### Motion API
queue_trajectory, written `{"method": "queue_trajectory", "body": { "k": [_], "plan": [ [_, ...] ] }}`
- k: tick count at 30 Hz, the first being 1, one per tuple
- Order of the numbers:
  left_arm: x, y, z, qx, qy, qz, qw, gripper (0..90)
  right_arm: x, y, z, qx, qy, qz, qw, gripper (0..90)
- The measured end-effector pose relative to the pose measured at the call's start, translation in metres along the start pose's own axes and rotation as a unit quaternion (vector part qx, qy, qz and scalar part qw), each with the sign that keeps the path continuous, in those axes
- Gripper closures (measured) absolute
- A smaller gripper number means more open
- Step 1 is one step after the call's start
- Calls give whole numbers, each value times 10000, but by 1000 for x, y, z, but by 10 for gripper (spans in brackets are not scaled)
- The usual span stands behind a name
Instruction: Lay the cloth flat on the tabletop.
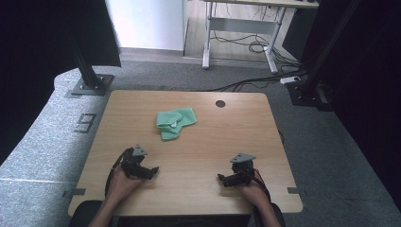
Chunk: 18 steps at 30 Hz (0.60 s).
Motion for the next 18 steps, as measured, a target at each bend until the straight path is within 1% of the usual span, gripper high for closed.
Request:
{"method": "queue_trajectory", "body": {
  "k": [8, 18],
  "plan": [
    [0, 0, 0, 4, -2, 4, 10000, 0, 0, 0, 0, 0, 0, -1, 10000, 0],
    [-2, 2, 2, 7, 43, -46, 10000, 0, 0, 0, 0, -2, 0, 4, 10000, 0]
  ]
}}
Point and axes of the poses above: each handheld gripper's, and its own axes: z roughly forward along the jaws, y roughly out of its top, x roughly to its left, the point moved 3 cm from there along z, roughly forward along the jaws, and after that the axes turned 6 degrees about z, right-handed, at the moved point
